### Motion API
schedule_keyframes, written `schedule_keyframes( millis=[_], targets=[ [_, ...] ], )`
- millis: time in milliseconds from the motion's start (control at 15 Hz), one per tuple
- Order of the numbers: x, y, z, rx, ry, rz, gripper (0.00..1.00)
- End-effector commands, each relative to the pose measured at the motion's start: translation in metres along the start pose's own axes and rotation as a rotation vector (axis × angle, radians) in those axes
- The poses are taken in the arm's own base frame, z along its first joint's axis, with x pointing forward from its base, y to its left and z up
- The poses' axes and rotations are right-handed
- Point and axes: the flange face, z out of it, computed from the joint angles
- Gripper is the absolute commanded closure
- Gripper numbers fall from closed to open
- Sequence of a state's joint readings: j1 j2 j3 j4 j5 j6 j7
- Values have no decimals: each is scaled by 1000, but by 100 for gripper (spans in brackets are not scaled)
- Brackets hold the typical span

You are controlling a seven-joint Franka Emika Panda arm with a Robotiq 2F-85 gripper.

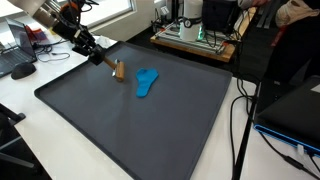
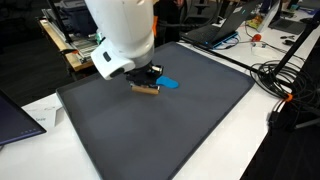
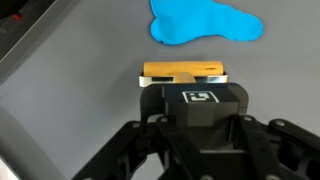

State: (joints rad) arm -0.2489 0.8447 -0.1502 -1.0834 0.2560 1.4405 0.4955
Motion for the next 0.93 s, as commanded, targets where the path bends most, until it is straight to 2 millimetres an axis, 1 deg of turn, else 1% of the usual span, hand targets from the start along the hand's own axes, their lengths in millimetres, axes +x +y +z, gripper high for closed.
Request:
schedule_keyframes(
  millis=[0,333,533,733,867],
  targets=[
    [-26,5,-33,28,95,9,78],
    [-73,19,-68,50,279,-36,78],
    [-103,25,-83,55,385,-85,78],
    [-136,28,-94,59,513,-177,78],
    [-160,30,-95,48,584,-266,78]
  ],
)
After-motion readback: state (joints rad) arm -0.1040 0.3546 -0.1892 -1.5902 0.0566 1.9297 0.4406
